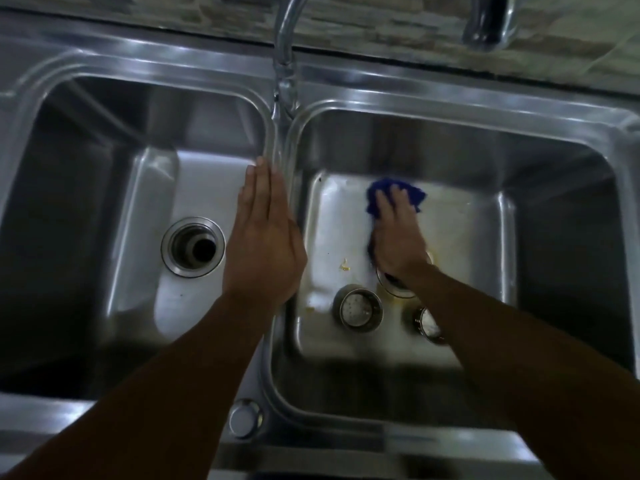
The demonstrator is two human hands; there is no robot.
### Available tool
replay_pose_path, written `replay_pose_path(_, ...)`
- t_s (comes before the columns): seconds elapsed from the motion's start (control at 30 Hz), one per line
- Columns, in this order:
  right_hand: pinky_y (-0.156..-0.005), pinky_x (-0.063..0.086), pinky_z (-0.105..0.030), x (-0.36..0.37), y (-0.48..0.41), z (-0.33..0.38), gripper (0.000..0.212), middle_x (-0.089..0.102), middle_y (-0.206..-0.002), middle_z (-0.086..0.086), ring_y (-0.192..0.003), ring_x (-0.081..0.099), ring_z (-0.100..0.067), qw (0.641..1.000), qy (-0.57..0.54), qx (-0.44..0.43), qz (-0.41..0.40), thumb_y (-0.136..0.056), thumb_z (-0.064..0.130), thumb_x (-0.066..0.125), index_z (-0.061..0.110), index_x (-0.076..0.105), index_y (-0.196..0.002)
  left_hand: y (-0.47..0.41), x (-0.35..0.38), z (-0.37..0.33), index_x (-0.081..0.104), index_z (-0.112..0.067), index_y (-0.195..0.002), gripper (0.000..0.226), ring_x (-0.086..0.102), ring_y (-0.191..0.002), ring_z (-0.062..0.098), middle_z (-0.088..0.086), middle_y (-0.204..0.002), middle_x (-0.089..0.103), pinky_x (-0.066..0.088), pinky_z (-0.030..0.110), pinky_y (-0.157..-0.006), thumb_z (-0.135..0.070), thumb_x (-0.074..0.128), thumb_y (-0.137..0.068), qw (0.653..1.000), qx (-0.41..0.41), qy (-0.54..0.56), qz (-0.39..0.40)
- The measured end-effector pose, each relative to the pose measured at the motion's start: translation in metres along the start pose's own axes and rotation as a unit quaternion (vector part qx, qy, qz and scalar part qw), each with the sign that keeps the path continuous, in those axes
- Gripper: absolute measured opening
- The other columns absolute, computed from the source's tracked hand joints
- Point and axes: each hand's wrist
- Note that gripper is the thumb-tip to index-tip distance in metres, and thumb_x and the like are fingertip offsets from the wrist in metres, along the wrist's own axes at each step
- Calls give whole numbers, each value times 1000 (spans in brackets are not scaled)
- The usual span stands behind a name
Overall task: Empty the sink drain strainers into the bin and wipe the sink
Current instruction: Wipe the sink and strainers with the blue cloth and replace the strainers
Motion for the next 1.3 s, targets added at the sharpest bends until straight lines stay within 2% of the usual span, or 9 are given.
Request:
replay_pose_path(0.13, -120, 26, -57, -34, 4, -63, 48, 25, -161, -17, -149, 25, -38, 989, 38, 129, -66, -105, 34, 38, 14, 39, -149, -1, 0, -1, 15, 7, -156, 68, 5, -156, 34, 24, -166, 10, 17, 49, -126, -26, 14, -97, 1000, 0, -1, 1)
replay_pose_path(0.23, -119, 25, -56, -32, -4, -42, 38, 25, -160, -17, -146, 25, -43, 975, -38, 198, -92, -105, 29, 41, 11, 51, -137, 0, -1, -1, 15, 7, -156, 68, 4, -156, 34, 25, -166, 10, 17, 49, -126, -26, 15, -97, 1000, -1, 3, 3)
replay_pose_path(0.37, -119, 28, -43, -4, -3, 37, 31, 31, -158, -24, -146, 30, -43, 989, -129, 30, -67, -99, 7, 51, 0, 64, -126, 0, -2, -3, 18, 9, -155, 64, 6, -156, 36, 26, -165, 12, 16, 49, -126, -20, 20, -98, 1000, -2, 10, 2)
replay_pose_path(0.5, -125, 16, -50, 19, 7, 94, 36, 39, -158, -16, -152, 26, -34, 978, -171, -110, 46, -97, 4, 58, 2, 63, -133, 1, -3, -3, 15, 6, -156, 63, 2, -156, 33, 23, -166, 8, 13, 47, -127, -24, 18, -101, 1000, -6, 20, 5)
replay_pose_path(0.7, -123, 29, -48, -30, 32, 11, 35, 52, -150, -10, -144, 42, -32, 944, -88, -257, 187, -87, -1, 71, 11, 75, -120, 2, -2, -1, 16, 6, -156, 61, 3, -156, 33, 22, -166, 10, 15, 49, -127, -18, 25, -101, 999, 3, 38, -6)
replay_pose_path(0.93, -124, 25, -50, -63, 32, -90, 42, 36, -161, -7, -148, 34, -36, 1000, -21, 1, 16, -100, 14, 58, 21, 57, -141, 1, 2, -1, 22, 10, -154, 60, 9, -155, 37, 26, -164, 16, 17, 49, -126, -12, 29, -98, 999, 8, 18, -27)
replay_pose_path(1.1, -124, 15, -55, -36, 19, -59, 41, 17, -167, -11, -156, 7, -33, 992, -65, 100, -41, -105, 13, 44, 12, 48, -146, 1, 5, 0, 23, 8, -154, 59, 11, -155, 36, 25, -164, 18, 20, 50, -125, -15, 29, -100, 999, 7, 12, -39)
replay_pose_path(1.23, -120, 19, -59, -2, 2, 11, 41, 28, -161, -21, -153, 17, -43, 994, -83, -73, 2, -100, 8, 52, 6, 55, -141, 2, 5, -1, 21, 7, -155, 59, 8, -156, 33, 23, -165, 16, 20, 50, -126, -17, 27, -101, 999, 3, 18, -36)
replay_pose_path(1.3, -122, 18, -56, 20, -14, 50, 50, 20, -166, -14, -155, 12, -39, 986, 3, -154, 69, -103, 20, 48, 14, 42, -152, 2, 5, -2, 20, 5, -156, 58, 6, -156, 31, 21, -166, 13, 19, 48, -126, -18, 26, -103, 999, -3, 19, -30)
Point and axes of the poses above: each hand's wrist, its own y-axis away from the middle knuckle, its own x-axis out of the palm, z = x × y
